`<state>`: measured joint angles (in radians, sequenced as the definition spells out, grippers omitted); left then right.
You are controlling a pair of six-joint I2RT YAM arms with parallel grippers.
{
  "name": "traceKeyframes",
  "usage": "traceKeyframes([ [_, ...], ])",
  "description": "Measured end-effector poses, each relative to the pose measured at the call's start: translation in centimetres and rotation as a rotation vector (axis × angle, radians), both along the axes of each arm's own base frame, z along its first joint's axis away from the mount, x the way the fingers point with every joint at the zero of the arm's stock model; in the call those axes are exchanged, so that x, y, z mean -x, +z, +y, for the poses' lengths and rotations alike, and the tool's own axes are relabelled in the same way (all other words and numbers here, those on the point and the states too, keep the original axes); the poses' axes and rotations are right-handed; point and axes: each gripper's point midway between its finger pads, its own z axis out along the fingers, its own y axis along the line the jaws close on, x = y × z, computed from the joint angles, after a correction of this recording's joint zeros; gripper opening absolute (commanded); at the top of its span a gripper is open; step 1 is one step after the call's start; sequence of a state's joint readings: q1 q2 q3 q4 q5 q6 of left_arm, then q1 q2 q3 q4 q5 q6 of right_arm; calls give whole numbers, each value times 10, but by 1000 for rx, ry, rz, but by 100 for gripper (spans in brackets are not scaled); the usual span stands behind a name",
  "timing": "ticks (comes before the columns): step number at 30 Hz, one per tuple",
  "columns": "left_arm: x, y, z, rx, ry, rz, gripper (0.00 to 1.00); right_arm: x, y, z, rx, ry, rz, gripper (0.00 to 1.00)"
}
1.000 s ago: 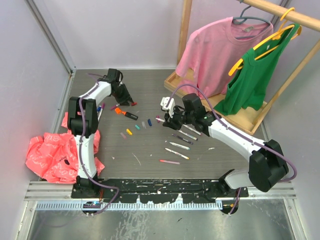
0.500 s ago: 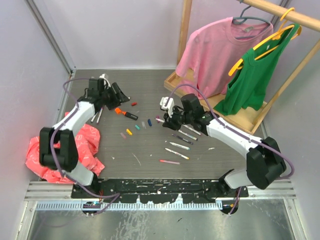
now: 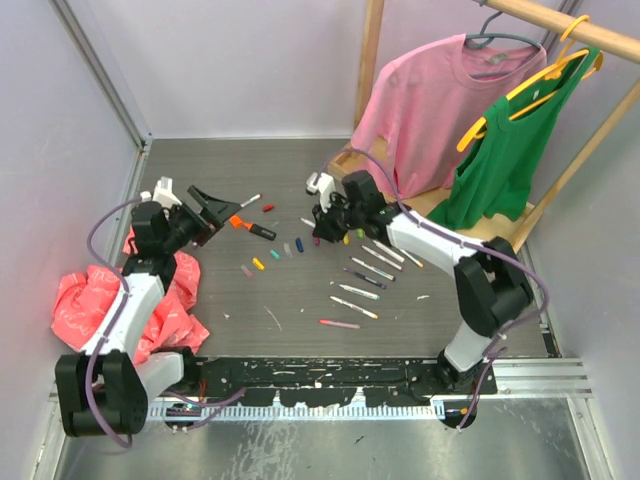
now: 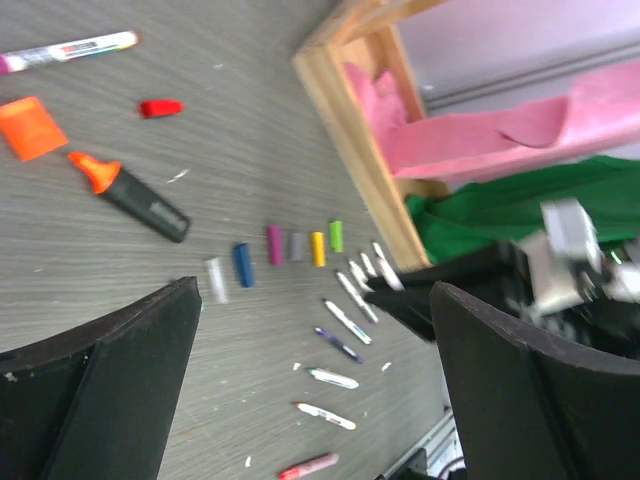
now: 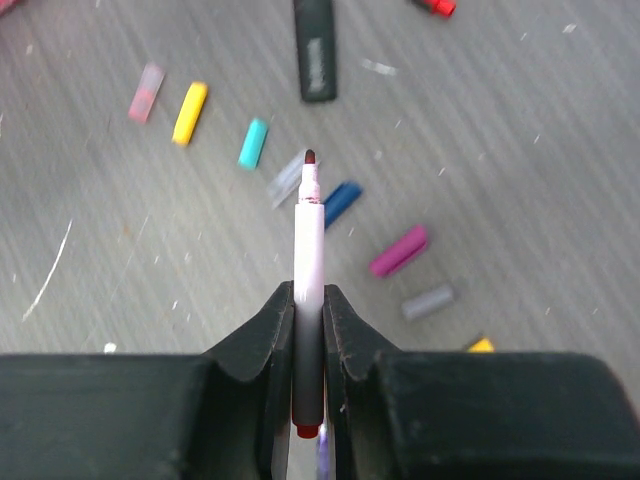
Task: Open the pen caps
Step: Place the pen at the center of the board.
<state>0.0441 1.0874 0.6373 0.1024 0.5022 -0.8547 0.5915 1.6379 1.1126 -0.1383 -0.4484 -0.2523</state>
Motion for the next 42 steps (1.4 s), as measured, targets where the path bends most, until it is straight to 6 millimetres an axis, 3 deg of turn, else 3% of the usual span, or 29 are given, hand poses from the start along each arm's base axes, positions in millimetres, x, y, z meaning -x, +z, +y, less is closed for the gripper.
traceKeyframes([
  [4, 13, 37, -7, 30, -45, -79, 99, -38, 9, 27, -26, -21, 8, 7],
  [8, 33, 81, -5, -52, -66, -162, 98, -76, 8, 54, -38, -69, 41, 8],
  [11, 58, 114, 4, -177, -42, -291, 98, -98, -8, 68, -22, -129, 82, 8],
  [13, 74, 122, 12, -251, -3, -351, 98, -104, -25, 74, -3, -165, 125, 9],
  [16, 93, 126, 20, -317, 37, -413, 98, -104, -47, 77, 24, -202, 183, 10],
  [19, 96, 117, 27, -362, 63, -410, 98, -102, -65, 78, 52, -237, 228, 11],
  [25, 95, 96, 33, -392, 79, -341, 98, -110, -67, 90, 50, -262, 225, 11],
  [34, 94, 95, 37, -406, 101, -340, 98, -109, -91, 100, 88, -277, 235, 16],
  [42, 95, 95, 38, -408, 106, -340, 98, -110, -99, 101, 104, -288, 238, 30],
])
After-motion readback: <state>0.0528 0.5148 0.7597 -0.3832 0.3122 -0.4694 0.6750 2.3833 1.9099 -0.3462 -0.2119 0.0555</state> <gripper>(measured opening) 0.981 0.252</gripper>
